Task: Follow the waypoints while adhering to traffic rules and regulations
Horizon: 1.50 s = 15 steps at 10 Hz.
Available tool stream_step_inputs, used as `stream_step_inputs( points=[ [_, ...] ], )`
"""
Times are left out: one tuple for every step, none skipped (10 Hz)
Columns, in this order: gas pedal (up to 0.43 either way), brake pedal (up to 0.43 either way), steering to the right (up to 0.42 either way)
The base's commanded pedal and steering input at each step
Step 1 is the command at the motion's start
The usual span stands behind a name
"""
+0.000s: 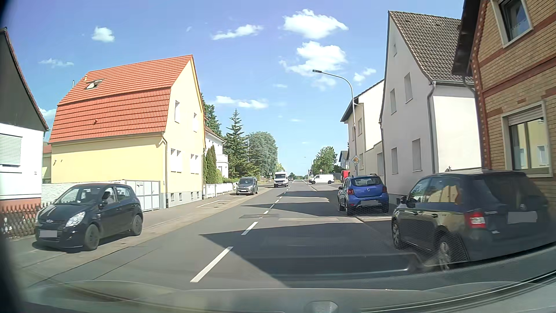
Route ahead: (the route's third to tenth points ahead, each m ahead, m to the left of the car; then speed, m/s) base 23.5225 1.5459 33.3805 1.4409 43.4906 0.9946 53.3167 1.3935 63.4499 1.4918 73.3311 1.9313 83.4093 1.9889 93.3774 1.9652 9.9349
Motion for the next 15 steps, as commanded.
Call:
stream_step_inputs(
  points=[
    [0.319,0.037,0.001],
    [0.311,0.03,0.003],
    [0.299,0.03,0.004],
    [0.299,0.03,0.004],
    [0.299,0.03,0.005],
    [0.28,0.03,0.005],
    [0.268,0.03,0.006],
    [0.268,0.03,0.008],
    [0.248,0.03,0.009],
    [0.24,0.03,0.009],
    [0.24,0.037,0.01],
    [0.228,0.03,0.01],
    [0.22,0.03,0.01],
    [0.189,0.03,0.01],
    [0.169,0.03,0.01]
  ],
)
